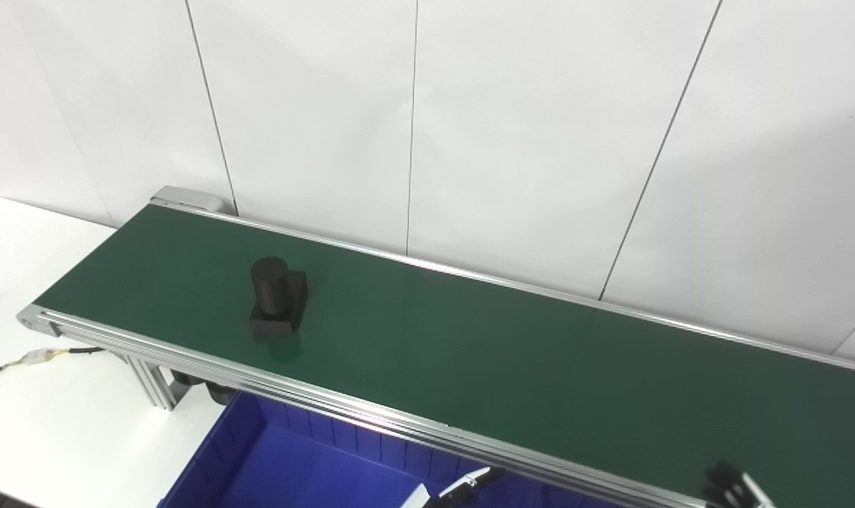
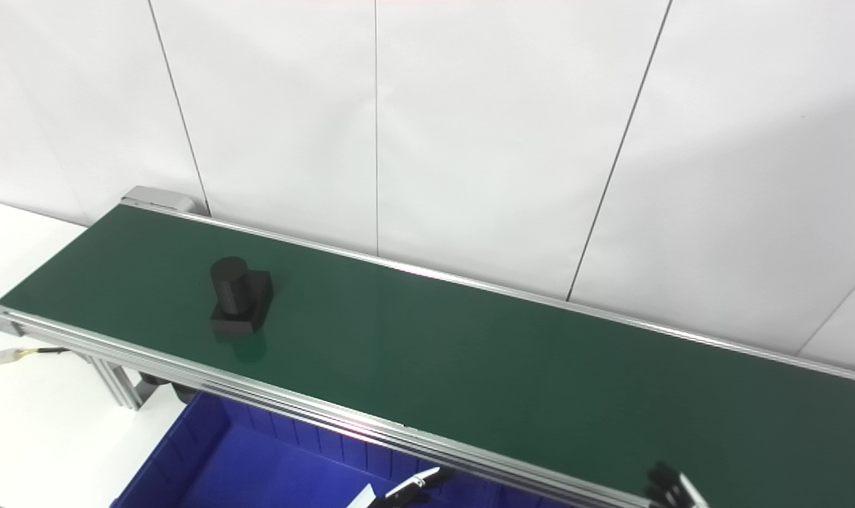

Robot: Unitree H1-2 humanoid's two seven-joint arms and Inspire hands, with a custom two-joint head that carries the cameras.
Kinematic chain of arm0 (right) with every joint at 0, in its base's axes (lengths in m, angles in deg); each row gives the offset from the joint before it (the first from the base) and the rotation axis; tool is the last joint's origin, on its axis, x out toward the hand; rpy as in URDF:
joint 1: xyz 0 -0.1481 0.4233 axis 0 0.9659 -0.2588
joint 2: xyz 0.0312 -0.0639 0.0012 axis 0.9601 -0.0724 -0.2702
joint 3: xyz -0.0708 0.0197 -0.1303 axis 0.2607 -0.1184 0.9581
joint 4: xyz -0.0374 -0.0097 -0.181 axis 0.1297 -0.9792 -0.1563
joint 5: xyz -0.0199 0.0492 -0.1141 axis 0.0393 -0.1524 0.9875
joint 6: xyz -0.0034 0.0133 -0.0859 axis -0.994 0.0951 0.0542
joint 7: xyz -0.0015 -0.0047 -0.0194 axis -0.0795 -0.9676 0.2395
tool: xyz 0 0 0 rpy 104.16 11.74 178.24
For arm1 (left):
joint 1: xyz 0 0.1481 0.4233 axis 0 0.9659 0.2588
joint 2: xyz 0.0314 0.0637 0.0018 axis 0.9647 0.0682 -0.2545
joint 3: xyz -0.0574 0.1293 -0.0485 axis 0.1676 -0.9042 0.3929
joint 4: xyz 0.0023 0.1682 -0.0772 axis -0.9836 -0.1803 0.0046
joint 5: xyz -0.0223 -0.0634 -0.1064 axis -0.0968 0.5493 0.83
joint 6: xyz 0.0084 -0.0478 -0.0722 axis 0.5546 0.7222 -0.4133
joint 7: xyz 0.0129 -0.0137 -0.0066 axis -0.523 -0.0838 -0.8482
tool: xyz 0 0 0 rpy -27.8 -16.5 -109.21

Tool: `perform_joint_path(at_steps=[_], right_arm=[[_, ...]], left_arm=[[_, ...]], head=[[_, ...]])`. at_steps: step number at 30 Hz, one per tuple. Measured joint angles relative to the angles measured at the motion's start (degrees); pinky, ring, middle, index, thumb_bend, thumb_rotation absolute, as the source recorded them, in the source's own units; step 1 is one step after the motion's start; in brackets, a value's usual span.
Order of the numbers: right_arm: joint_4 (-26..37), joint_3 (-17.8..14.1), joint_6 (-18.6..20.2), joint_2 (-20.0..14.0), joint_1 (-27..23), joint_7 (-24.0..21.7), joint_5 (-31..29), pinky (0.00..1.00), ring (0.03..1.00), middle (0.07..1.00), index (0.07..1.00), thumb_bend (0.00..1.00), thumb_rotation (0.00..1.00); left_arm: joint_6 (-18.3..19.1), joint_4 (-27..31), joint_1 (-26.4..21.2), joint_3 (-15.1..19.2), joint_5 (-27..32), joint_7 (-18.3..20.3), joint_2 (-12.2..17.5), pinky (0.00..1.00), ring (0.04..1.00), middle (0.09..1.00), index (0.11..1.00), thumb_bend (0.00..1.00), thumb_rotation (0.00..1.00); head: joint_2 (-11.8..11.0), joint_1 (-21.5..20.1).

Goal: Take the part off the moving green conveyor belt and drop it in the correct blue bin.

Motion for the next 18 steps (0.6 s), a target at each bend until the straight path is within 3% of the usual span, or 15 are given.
perform_joint_path(at_steps=[7,13,18], right_arm=[[0.69,-0.3,2.43,-1.28,-3.2,-1.75,-1.25,0.77,0.845,0.882,0.891,0.94,0.34],[1.99,-0.52,3.92,-1.26,-5.57,-2.45,-1.45,0.78,0.854,0.888,0.888,0.91,0.26],[1.86,-0.61,5.13,-1.27,-7.95,-2.56,0.31,0.78,0.838,0.872,0.893,0.94,0.36]], left_arm=[[-0.01,0.0,-0.36,0.22,-0.08,0.0,-1.37,0.92,0.946,0.939,0.914,0.98,0.4],[-0.01,-0.31,-0.74,0.13,-0.03,0.0,-1.31,0.91,0.939,0.931,0.91,0.97,0.39],[-0.01,-1.07,-1.21,-0.31,-0.1,-0.44,-1.3,0.91,0.935,0.932,0.912,0.97,0.39]], head=[[0.09,-0.09],[-0.26,-0.35],[-0.44,-0.18]])
